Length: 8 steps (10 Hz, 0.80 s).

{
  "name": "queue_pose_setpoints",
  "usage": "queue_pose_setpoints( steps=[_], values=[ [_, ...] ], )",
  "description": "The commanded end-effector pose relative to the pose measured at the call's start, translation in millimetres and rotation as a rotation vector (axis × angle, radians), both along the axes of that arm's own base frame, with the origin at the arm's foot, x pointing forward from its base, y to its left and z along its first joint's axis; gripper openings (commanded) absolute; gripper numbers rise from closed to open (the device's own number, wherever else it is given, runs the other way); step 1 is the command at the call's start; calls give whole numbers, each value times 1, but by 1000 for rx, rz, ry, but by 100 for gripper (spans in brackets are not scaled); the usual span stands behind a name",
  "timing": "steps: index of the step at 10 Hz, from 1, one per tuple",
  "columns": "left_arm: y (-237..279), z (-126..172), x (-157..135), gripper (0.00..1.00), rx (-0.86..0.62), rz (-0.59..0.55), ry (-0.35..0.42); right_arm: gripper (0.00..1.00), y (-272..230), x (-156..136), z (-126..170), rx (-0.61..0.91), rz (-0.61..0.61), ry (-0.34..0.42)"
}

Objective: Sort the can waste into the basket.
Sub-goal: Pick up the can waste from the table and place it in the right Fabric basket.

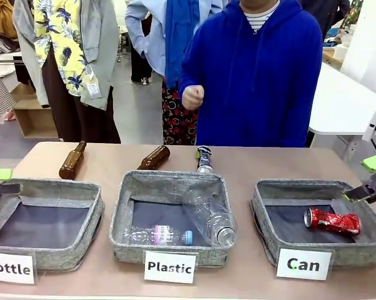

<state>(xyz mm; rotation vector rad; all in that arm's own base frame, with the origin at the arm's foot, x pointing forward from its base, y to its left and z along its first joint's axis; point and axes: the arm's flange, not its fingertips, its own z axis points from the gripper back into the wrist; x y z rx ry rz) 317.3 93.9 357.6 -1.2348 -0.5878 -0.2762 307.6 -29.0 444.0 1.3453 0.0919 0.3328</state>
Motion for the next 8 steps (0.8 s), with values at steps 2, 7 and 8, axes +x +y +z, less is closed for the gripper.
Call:
queue_pose_setpoints(
  steps=[2,7,8],
  values=[
    [-7,13,1,100,22,3,11,100,-1,-1,1,-10,23,4],
    [-7,13,1,100,22,3,11,100,-1,-1,1,-10,23,4],
    [-7,13,1,100,22,3,11,100,-1,-1,1,-10,23,4]
  ],
)
